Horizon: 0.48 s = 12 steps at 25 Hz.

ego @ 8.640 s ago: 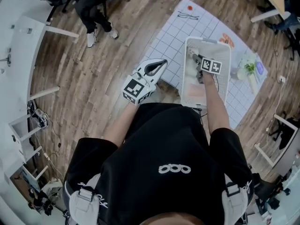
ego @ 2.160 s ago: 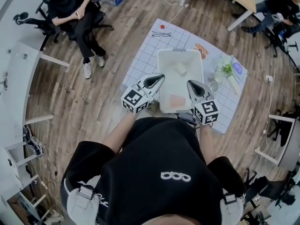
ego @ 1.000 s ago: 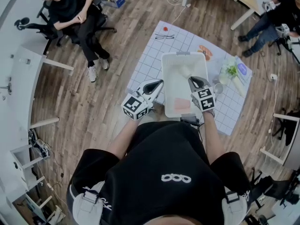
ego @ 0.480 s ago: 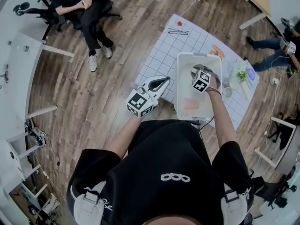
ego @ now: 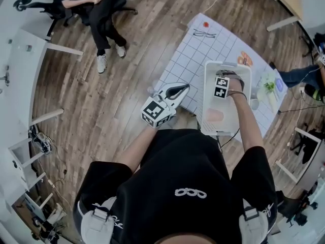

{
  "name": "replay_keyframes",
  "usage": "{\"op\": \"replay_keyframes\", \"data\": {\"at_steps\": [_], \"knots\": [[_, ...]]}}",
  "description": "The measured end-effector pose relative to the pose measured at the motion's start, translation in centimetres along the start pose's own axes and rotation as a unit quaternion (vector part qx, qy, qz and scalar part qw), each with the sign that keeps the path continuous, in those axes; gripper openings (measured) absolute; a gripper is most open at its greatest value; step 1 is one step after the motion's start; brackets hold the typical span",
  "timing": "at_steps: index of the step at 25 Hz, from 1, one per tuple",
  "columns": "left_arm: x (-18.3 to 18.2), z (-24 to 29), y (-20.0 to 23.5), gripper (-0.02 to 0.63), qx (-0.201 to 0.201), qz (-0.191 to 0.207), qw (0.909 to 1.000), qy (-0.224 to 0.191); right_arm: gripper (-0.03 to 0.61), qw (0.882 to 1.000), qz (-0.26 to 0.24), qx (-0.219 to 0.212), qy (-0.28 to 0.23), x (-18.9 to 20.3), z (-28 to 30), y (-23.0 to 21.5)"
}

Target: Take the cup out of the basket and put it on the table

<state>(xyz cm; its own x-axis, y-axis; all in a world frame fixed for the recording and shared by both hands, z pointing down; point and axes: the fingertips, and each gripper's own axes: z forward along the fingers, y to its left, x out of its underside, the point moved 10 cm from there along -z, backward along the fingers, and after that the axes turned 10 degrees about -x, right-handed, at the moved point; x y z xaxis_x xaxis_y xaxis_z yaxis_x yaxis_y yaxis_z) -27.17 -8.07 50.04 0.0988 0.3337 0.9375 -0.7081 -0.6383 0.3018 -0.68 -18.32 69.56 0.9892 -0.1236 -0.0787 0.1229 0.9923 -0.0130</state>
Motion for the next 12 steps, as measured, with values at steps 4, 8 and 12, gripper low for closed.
{"op": "replay_keyframes", "data": {"at_steps": [4, 8, 12], "knots": [[-0.2, 0.1, 1.1, 0.008, 0.001, 0.001, 1.0, 0.005, 0.132, 0.999, 0.01, -0.029, 0.031, 0.4, 1.2, -0.7], [-0.5, 0.3, 1.6, 0.008, 0.005, 0.0, 1.0, 0.007, 0.13, 0.997, 0.022, -0.058, 0.04, 1.2, 1.6, -0.1], [-0.9, 0.5, 2.2, 0.008, 0.004, 0.005, 0.9999, 0.008, 0.082, 0.996, 0.034, -0.071, 0.041, 1.5, 1.8, 0.2]]}}
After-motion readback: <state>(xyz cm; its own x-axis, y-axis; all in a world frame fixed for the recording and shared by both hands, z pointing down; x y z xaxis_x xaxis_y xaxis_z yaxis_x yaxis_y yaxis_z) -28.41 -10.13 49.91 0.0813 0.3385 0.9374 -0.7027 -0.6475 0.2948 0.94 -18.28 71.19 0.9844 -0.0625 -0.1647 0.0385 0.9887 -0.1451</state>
